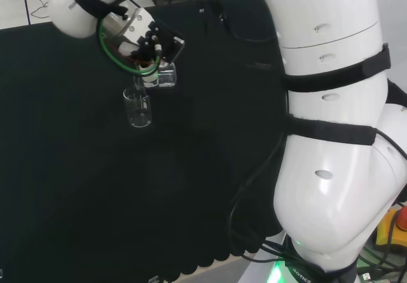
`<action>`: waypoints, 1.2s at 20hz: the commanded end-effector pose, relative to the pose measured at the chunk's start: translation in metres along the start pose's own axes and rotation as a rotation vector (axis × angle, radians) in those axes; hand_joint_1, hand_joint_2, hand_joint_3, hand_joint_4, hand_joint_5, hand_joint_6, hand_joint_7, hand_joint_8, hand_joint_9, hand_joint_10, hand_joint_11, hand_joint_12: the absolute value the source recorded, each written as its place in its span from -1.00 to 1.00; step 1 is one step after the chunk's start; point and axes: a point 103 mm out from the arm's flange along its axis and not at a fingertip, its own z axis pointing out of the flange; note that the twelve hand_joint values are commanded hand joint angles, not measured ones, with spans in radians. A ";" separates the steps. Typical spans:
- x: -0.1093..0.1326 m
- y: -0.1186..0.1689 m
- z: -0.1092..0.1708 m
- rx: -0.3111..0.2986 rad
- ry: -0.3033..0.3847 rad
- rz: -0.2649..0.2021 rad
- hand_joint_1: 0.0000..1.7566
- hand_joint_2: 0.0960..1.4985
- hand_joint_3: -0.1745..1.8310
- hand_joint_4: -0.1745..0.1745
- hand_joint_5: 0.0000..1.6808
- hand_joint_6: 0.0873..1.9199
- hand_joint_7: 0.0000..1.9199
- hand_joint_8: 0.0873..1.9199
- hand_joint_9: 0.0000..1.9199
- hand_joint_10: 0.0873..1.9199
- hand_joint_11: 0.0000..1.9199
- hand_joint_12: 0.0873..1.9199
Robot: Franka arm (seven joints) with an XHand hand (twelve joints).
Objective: Pour the water from the handheld beaker into the one on the table.
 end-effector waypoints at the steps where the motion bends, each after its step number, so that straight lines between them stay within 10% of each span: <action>1: -0.002 0.001 0.001 0.010 -0.022 0.002 0.46 0.48 -1.00 -1.00 0.29 -0.15 0.18 -0.15 0.34 -0.20 0.23 -0.28; 18: 0.017 0.002 -0.018 0.004 -0.049 -0.016 0.46 0.48 -1.00 -1.00 0.28 -0.15 0.18 -0.15 0.34 -0.20 0.23 -0.28; 24: -0.009 0.000 0.004 0.015 -0.042 0.010 0.46 0.48 -1.00 -1.00 0.28 -0.15 0.18 -0.15 0.34 -0.20 0.24 -0.28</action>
